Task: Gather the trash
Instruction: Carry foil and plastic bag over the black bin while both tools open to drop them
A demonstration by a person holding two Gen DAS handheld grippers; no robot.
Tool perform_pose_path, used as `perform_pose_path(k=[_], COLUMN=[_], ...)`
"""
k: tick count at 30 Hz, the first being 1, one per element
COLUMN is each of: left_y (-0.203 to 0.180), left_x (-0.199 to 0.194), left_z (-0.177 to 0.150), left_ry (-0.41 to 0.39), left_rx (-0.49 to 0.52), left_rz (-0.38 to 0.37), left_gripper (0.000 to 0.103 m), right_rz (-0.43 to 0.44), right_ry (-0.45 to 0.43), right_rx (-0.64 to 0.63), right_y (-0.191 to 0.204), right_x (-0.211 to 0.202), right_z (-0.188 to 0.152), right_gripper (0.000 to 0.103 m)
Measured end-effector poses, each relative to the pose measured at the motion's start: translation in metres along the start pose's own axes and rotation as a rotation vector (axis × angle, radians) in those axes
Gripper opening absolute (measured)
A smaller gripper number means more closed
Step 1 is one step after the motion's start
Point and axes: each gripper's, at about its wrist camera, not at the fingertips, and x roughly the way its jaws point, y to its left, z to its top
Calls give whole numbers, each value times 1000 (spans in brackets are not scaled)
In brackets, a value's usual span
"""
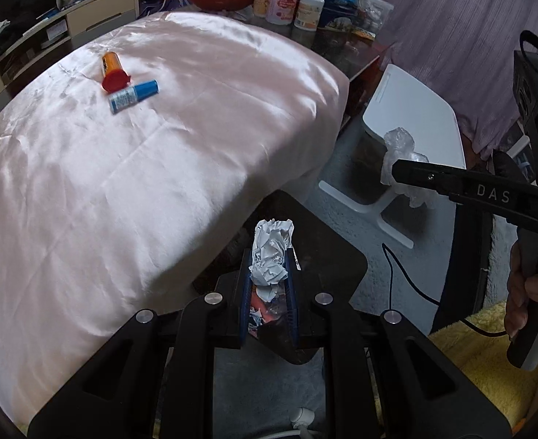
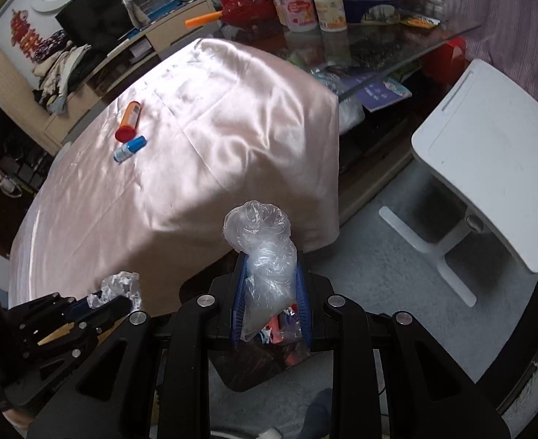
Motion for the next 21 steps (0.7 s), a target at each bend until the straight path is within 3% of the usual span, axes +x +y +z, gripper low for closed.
perform_pose_path(k=[6, 12, 21], left_y=[-1, 7, 6], left_x=[34, 61, 66], left_z=[-17, -32, -26], left_ry=[62, 130, 135], left_rx=[-14, -37, -40], left_rz=[-31, -45, -58], left_gripper=[15, 15, 16], right_rz=[2, -10, -19], right_ry=[65, 99, 134], right_rx=[10, 5, 16], right_y=[-4, -2, -6], right_x=[30, 41, 52], right_z=[-26, -32, -35], right_gripper=[26, 27, 28])
